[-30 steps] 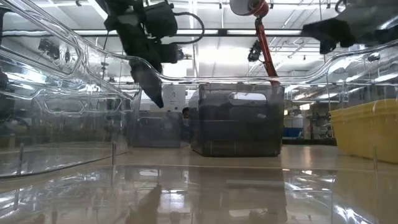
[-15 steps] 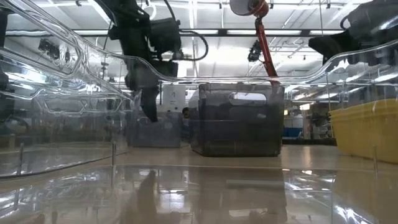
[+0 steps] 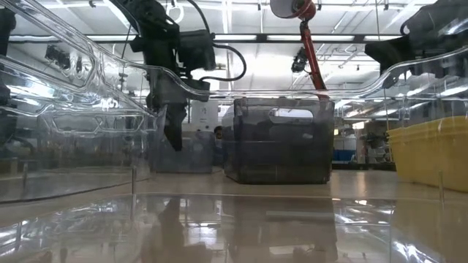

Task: Stack baskets by color
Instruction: Stack the top black bin on the bottom black bin

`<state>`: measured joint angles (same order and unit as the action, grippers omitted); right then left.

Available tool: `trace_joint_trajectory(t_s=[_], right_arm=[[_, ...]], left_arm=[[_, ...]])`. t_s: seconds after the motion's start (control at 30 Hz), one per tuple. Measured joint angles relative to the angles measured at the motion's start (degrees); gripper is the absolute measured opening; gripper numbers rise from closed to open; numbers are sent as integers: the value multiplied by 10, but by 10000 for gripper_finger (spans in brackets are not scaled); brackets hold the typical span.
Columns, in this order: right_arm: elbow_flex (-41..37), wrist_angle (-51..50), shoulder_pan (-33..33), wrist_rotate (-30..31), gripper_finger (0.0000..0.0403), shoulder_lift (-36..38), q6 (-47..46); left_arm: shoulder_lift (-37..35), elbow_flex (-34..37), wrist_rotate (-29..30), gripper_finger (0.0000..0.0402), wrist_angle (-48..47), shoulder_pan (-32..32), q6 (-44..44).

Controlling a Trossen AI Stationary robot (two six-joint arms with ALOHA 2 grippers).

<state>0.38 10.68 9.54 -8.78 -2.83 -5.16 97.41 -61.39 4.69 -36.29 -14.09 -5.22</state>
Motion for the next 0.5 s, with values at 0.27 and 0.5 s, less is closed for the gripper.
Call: trace_joint_trajectory(t_s=[0.27, 0.5], right_arm=[[0, 0, 0, 1, 16, 0, 6], [0, 0, 0, 1, 16, 0, 7]], left_arm=[[2, -9, 10, 8, -6, 1, 0], [3, -60, 28, 3, -46, 18, 14]])
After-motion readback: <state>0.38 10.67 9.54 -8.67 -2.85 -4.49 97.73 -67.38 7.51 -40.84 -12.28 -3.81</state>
